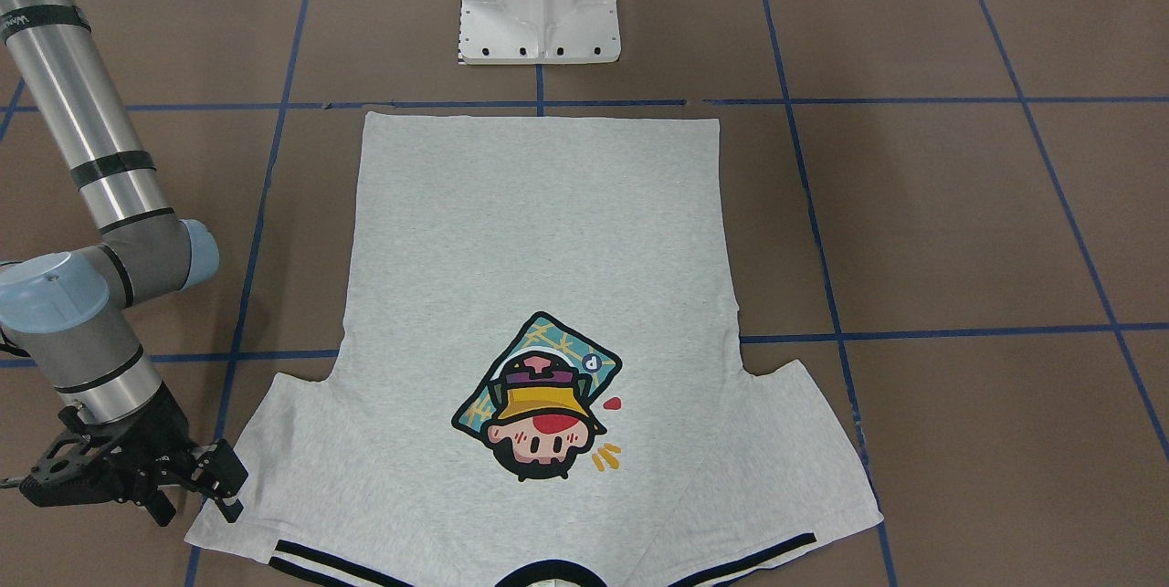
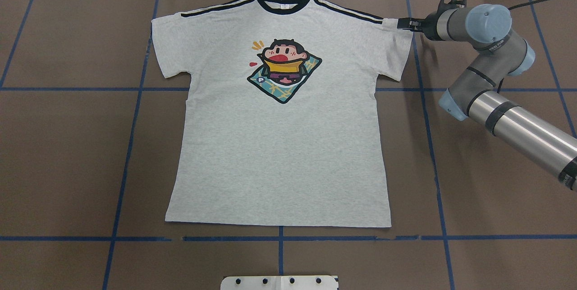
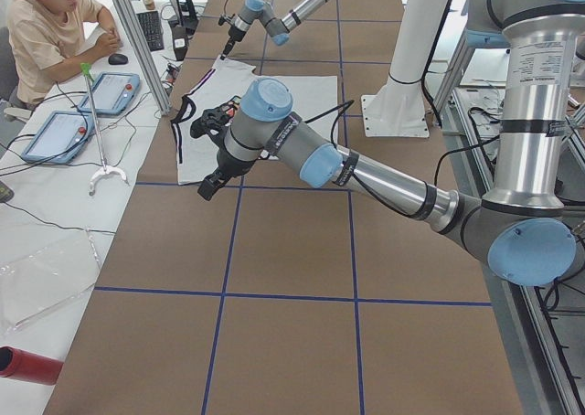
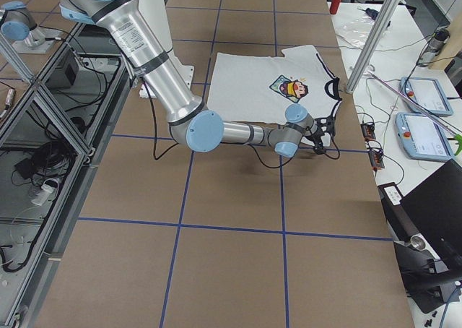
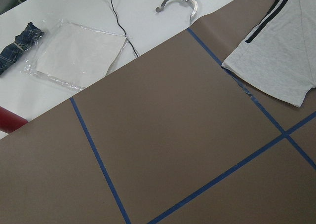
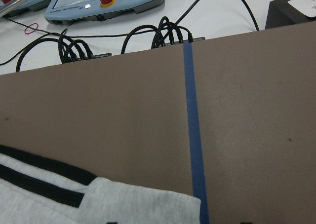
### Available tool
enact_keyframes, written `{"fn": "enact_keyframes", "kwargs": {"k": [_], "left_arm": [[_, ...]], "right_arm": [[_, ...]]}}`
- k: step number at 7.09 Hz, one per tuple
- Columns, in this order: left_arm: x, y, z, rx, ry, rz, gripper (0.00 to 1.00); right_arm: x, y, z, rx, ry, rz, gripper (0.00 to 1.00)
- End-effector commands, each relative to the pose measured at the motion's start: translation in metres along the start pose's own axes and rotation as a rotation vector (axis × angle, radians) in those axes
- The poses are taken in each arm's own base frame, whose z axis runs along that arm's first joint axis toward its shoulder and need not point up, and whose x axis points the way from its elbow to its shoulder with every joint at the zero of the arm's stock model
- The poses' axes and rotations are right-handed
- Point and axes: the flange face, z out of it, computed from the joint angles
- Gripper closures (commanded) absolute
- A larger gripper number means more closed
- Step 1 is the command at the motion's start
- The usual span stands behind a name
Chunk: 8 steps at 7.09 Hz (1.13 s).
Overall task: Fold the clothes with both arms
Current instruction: 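Reach the right gripper to the sleeve nearest the right arm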
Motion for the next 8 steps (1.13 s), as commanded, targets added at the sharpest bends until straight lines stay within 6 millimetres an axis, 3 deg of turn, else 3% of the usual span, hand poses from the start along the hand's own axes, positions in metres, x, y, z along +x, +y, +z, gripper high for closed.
{"fn": "enact_keyframes", "kwargs": {"k": [1, 3, 8], "left_arm": [[0.0001, 0.0031, -0.0008, -0.002, -0.001, 0.000, 0.00], [0.0006, 0.0030, -0.0003, -0.002, 0.000, 0.002, 0.00], [0.0004, 0.0046, 0.0001, -0.004, 0.001, -0.001, 0.00]], "right_arm": [[-0.0047, -0.0034, 0.0046, 0.011, 0.010, 0.007, 0.25], [-0.0085, -0.0062, 0.0030, 0.014, 0.002, 0.098, 0.96], [-0.0036, -0.0124, -0.0035, 0.032, -0.007, 0.104, 1.00]]}}
